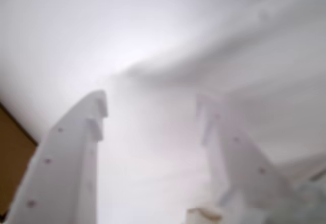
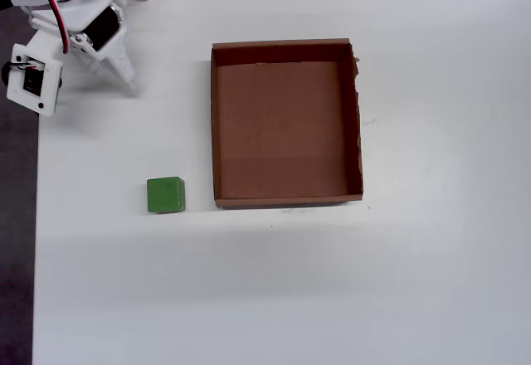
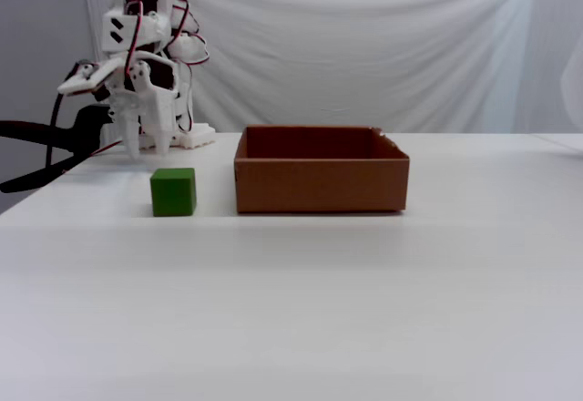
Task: Grasp a green cube and put it in a box.
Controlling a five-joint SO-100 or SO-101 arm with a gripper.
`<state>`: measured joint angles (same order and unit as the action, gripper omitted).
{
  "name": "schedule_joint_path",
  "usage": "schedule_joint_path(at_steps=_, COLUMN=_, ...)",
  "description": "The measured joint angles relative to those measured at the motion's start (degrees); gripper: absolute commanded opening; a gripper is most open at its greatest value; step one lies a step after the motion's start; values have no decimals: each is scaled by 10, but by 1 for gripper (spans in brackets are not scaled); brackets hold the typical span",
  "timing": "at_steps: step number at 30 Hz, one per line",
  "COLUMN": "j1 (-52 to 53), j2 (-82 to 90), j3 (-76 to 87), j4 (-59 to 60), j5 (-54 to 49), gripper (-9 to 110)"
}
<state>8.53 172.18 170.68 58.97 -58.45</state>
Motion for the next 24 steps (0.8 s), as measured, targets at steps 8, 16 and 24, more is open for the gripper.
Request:
schedule_joint_path(at_steps=8, j1=0, j2=-131, j3=-119, j4=1, j5=-15, gripper=22)
schedule_joint_path(at_steps=16, j1=-22, j2=-323, j3=-241, j4=-56, j5=-17, gripper=23)
schedule_joint_path(at_steps=24, j1=-48, j2=-495, j3=-367, j4=-52, j5=-17, gripper=23)
